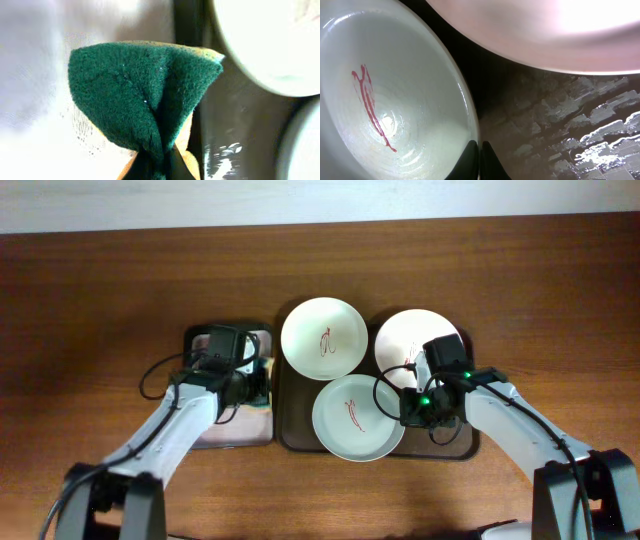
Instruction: Clean dirty plates on tray and stack at the side
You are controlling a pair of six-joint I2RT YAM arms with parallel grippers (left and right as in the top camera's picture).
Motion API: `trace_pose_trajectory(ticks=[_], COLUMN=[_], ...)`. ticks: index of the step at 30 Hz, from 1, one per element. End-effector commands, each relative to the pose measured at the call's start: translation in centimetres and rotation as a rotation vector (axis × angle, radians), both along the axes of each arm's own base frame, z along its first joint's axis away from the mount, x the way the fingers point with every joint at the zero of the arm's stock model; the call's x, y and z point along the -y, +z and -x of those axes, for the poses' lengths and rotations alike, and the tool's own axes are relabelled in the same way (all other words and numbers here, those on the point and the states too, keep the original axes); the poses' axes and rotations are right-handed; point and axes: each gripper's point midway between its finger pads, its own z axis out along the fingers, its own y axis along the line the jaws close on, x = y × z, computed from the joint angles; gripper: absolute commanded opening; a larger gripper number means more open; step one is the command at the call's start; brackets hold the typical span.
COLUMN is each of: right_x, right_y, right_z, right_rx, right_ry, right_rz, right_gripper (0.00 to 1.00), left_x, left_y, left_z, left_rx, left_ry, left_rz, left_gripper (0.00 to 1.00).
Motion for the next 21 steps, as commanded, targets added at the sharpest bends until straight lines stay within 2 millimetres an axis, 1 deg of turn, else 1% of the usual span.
trace_pose_trajectory(ticks=[1,2,3,5,6,10,11,12,14,21], right_x=[0.2,0.2,0.2,0.2,0.2,0.2,0.2,0.2,0.2,0.2], right_y=[-0.4,-0.4,-0.4,-0.4,-0.4,-0.4,-0.4,-0.4,-0.4,-0.4], right_z=[0.3,0.3,0.3,0.3,0.3,0.3,0.3,0.3,0.4,0.4], right_rx=[-0.010,-0.009,-0.010,-0.010,-0.010,-0.010,-0.010,-0.011,-0.013,-0.013], right_ry=[0.002,0.002,0.002,0.002,0.002,0.002,0.002,0.002,0.002,0.002], right_rz=[0.021,0.021,0.021,0.021,0.021,0.021,0.021,0.021,0.022,0.022], right_gripper=[0.04,0.04,0.04,0.04,0.04,0.04,0.04,0.04,0.04,0.04], left_x=[0.9,0.8,0.2,-2.0,-2.6,-4.0,-4.4,-5.3,-6.4,-7.3], left_y=[6.8,7.6,8.3,9.7,10.1,12.0,12.2,12.4,12.8,13.9], left_z=[-2.2,-2.3,-2.6,-3.0,-3.2,-4.0,-4.1,-4.3,-4.4,-4.4], left_rx=[0.195,0.223,0.254,0.317,0.340,0.438,0.448,0.460,0.472,0.504], left_ry=[-0.004,0.001,0.019,0.089,0.099,0.052,0.047,0.064,0.104,0.141], left_rz=[0.069,0.066,0.042,-0.056,-0.088,-0.215,-0.245,-0.305,-0.357,-0.390], left_gripper=[0.00,0.00,0.00,0.00,0.00,0.00,0.00,0.00,0.00,0.00])
